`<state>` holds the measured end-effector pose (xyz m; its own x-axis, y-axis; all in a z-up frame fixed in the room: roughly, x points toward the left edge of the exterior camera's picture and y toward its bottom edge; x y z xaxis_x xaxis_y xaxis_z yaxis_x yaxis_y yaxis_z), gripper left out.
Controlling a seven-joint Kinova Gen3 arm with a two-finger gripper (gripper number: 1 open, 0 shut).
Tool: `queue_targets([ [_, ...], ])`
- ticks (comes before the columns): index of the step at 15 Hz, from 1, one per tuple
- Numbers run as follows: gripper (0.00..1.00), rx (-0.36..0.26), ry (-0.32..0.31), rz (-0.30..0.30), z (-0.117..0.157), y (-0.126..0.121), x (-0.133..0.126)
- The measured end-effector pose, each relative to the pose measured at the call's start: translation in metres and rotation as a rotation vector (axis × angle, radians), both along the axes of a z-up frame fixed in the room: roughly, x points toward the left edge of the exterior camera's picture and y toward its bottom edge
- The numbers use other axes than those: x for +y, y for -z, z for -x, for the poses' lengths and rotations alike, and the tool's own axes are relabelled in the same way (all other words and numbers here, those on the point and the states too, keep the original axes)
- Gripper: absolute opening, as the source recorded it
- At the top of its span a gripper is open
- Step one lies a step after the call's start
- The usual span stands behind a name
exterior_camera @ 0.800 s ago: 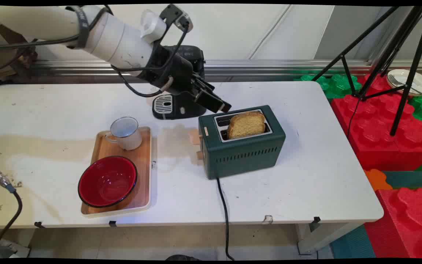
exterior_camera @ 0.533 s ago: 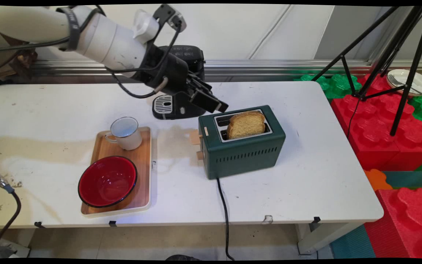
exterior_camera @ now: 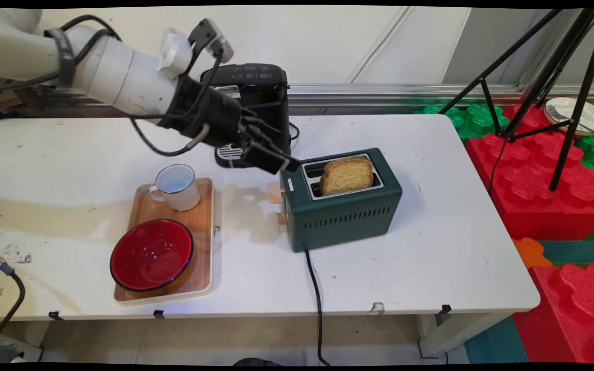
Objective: Press the toaster switch
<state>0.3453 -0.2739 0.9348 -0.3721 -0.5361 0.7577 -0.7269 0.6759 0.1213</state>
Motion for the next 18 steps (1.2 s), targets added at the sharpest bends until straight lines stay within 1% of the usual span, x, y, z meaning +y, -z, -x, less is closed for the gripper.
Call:
queue_targets([
  [4,1.00,-0.026,0.026,0.011,-0.013,0.007,0.010],
  [10,1.00,-0.057,0.058,0.019,-0.027,0.015,0.016],
  [11,0.00,-0.060,0.063,0.018,-0.028,0.016,0.017],
  [18,0.00,-0.084,0.082,0.015,-0.032,0.021,0.017],
])
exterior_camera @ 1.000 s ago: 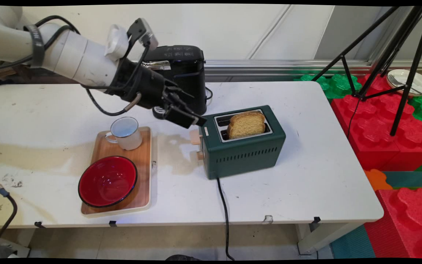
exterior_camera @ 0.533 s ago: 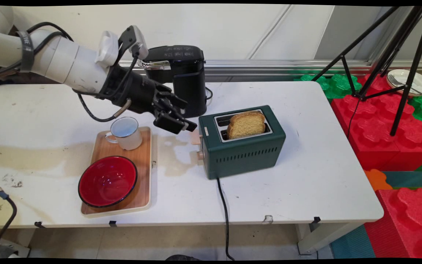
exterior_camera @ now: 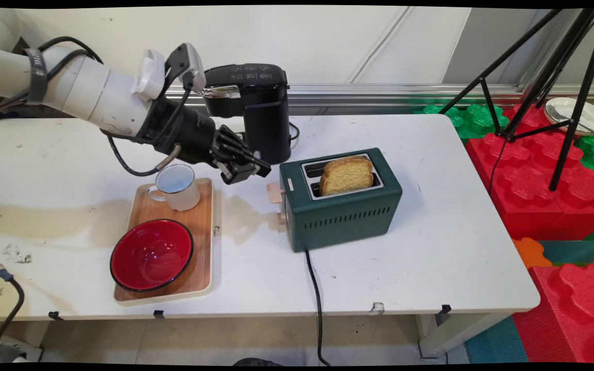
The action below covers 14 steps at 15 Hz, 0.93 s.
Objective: Press the toaster switch
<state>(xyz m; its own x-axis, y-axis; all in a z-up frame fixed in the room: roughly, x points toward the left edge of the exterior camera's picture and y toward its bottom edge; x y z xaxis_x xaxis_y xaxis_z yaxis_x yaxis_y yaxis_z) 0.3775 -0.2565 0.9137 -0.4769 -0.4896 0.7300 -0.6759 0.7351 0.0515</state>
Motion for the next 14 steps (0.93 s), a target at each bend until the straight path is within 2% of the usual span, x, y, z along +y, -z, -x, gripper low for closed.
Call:
queue_targets([
  [14,0.00,-0.022,0.011,-0.046,0.010,0.028,-0.016],
])
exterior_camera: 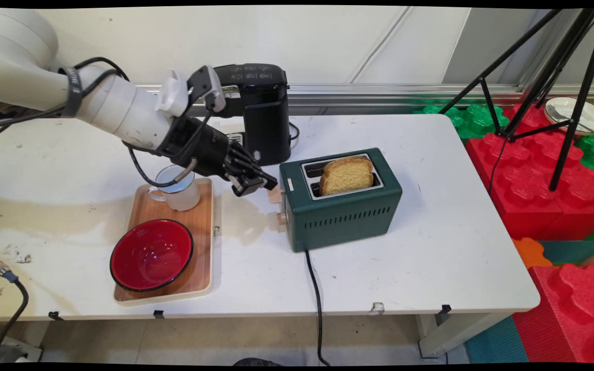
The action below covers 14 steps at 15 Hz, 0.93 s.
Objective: Press the toaster switch
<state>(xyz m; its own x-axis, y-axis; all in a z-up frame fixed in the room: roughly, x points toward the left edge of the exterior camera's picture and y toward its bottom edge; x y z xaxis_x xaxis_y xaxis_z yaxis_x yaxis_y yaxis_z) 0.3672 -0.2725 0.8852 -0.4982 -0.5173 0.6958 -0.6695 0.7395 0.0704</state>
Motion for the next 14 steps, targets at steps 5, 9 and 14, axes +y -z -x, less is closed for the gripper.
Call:
queue_targets([
  [5,0.00,-0.006,0.008,-0.015,0.006,0.014,-0.008],
  [9,0.00,-0.010,0.013,-0.026,0.010,0.025,-0.013],
  [14,0.00,-0.025,0.023,-0.049,0.011,0.039,-0.013],
])
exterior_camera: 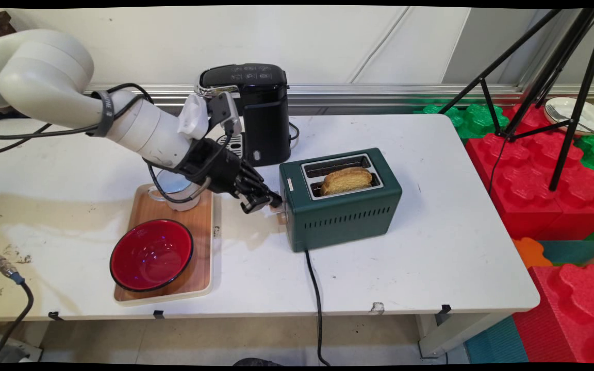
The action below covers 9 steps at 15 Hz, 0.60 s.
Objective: Press the toaster switch
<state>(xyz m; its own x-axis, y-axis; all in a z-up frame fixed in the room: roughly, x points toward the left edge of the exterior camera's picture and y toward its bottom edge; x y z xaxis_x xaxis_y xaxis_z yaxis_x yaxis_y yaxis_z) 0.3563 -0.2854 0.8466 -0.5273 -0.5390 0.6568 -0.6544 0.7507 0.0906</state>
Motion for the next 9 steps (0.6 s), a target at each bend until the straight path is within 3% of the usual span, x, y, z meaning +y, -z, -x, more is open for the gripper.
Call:
queue_targets([
  [9,0.00,-0.026,0.015,-0.006,-0.0031,0.0120,0.0001],
])
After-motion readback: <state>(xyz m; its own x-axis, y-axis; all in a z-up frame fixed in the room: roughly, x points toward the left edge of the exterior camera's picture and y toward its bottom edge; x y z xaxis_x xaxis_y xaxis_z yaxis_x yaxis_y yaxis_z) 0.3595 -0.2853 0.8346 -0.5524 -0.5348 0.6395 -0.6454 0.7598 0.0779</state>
